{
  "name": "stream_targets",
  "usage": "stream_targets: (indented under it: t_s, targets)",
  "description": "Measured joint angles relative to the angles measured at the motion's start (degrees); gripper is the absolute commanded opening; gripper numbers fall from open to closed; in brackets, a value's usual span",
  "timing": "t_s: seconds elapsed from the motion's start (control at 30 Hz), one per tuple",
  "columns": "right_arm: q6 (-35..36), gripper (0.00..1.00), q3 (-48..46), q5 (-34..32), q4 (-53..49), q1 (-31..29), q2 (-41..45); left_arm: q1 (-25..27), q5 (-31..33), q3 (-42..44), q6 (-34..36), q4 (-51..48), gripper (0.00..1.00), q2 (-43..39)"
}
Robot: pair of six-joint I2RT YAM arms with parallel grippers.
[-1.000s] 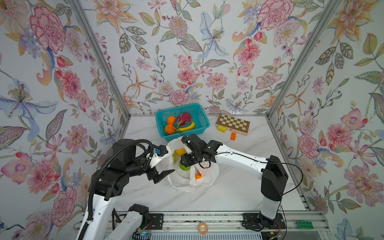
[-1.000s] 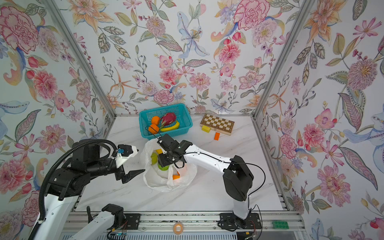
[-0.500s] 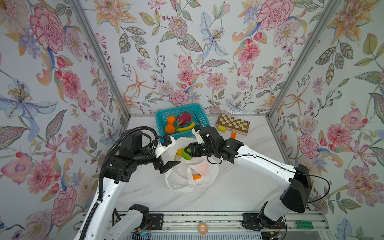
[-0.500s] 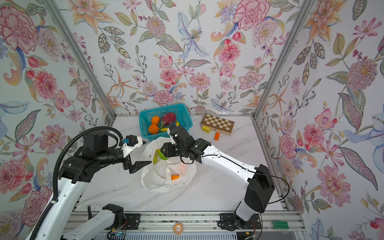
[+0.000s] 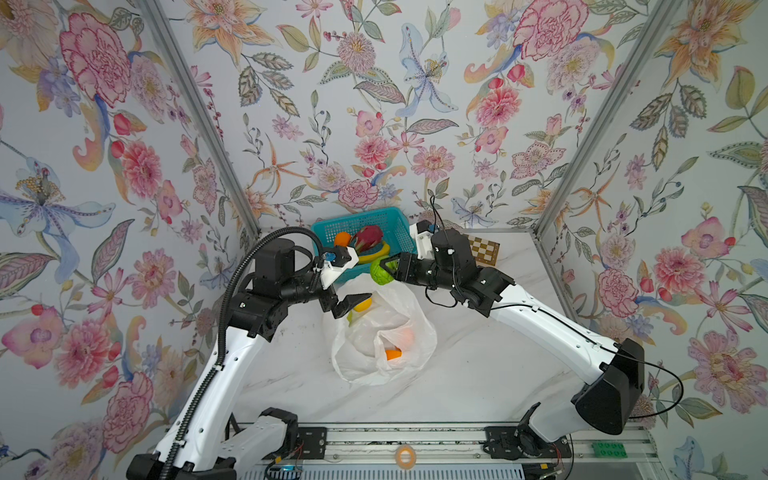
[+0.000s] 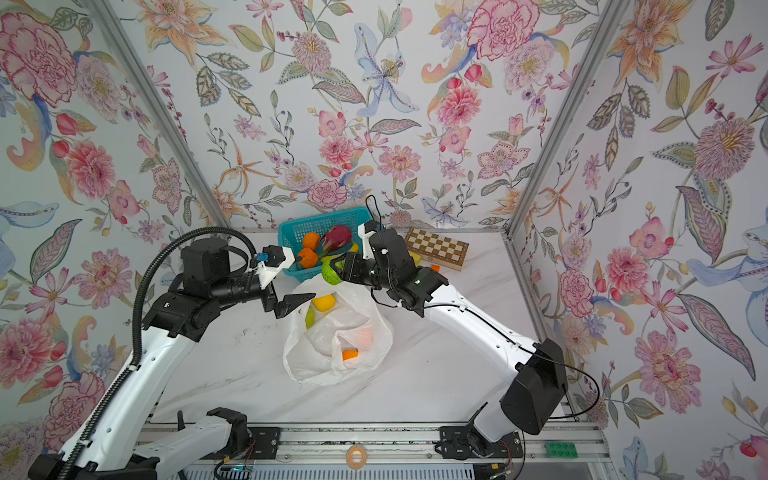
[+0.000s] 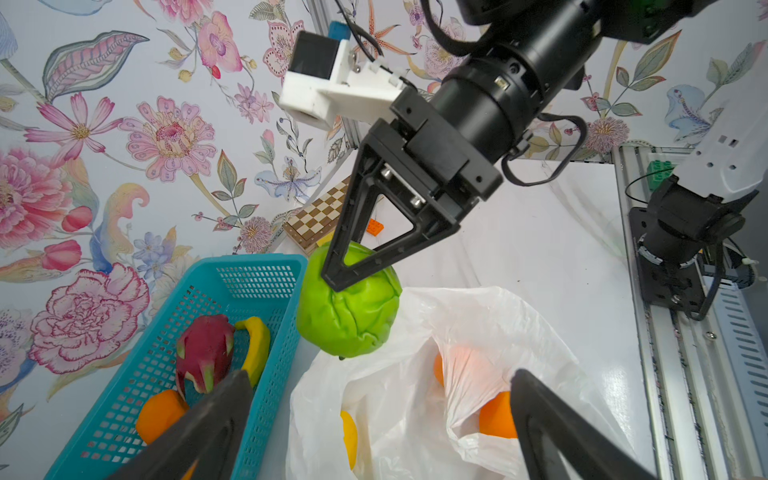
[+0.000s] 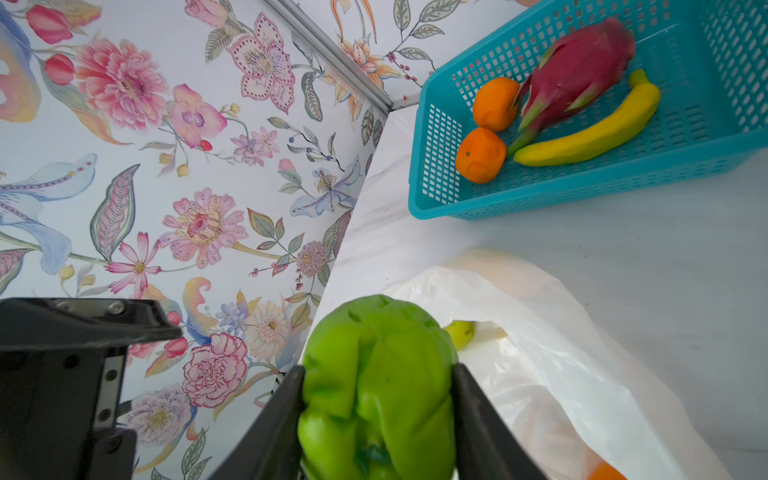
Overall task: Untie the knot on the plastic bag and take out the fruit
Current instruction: 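Lift the green apple out of the bag with the right gripper toward the left gripper, then carry the green apple into the teal basket with the left gripper while the right withdraws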
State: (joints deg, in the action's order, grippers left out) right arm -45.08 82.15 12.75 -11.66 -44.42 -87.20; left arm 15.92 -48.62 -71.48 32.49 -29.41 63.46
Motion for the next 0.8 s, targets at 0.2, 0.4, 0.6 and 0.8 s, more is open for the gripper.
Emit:
stream_targets:
  t_s: [0.2, 0.4, 0.6, 0.8]
  targets:
    - [-1.92, 0.46, 2.27, 2.60, 1.51, 0.07, -0.02, 0.52, -0.24, -4.90, 2.03, 3.04, 0.99, 6.75]
    - [-2.97, 0.46, 3.80, 4.24, 3.69, 0.07, -0.02, 1.51, -0.11, -11.65, 7.91, 1.51, 0.99, 12.68]
    - [-3.37, 0.46, 3.80, 4.11, 4.11, 0.59, -0.02, 2.16, -0.63, -16.00, 11.74, -0.98, 0.92, 17.00]
    - [-3.41, 0.47, 3.78, 2.82, 5.05, 1.09, -0.02, 2.82, -2.12, -17.14, 13.00, -1.57, 0.68, 19.17]
